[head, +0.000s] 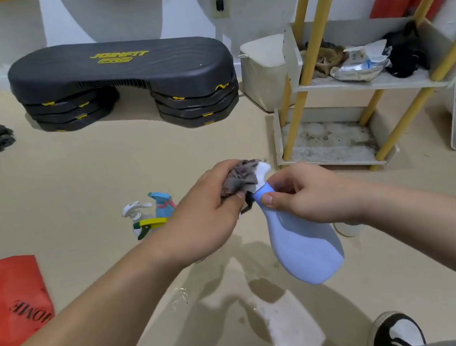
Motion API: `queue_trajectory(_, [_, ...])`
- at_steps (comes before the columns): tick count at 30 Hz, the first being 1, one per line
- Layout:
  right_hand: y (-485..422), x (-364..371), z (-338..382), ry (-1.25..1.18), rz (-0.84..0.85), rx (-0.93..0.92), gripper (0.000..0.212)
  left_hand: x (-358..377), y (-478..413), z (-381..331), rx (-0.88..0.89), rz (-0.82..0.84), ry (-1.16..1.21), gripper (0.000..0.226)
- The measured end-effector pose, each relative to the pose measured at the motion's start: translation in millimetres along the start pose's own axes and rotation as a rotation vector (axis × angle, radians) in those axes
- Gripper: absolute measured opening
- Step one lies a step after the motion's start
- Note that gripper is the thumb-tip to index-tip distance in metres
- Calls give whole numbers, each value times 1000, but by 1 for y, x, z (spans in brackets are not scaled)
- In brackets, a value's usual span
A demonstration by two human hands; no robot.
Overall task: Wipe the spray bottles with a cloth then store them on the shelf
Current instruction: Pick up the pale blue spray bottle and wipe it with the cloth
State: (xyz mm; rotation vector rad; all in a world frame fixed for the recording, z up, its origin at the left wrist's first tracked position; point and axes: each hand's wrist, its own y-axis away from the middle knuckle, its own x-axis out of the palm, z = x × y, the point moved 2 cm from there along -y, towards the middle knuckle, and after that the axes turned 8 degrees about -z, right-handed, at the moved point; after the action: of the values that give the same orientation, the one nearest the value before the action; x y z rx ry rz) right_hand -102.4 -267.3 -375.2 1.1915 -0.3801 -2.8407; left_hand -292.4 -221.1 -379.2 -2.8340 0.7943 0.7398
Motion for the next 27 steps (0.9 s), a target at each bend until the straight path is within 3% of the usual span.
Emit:
queue_trajectory(3, [-2,-2,-6,-45,-7,54,40,-3,-5,8,-235,-130,152,17])
queue_trajectory(5, [-5,-6,-12,-158,-30,121,40,-8,-8,14,-444,-281,349,20])
queue_trajectory(7, [-7,-7,-14,-241,-41,151,41,-7,-8,14,-516,-315,456,23])
queue_trajectory(13, [-5,8,-6,-362,-60,134,37,37,11,0,-474,-227,679,27])
queue_trajectory(20, [-11,1,-15,-319,-156,249,58,37,16,6,-389,-115,258,21])
queue_trajectory(23, [-14,-5,-22,-354,-218,279,47,31,11,7,-435,-47,292,21])
queue_trajectory(27, [-8,0,-12,-396,-205,201,27,32,9,0,-302,-169,309,21])
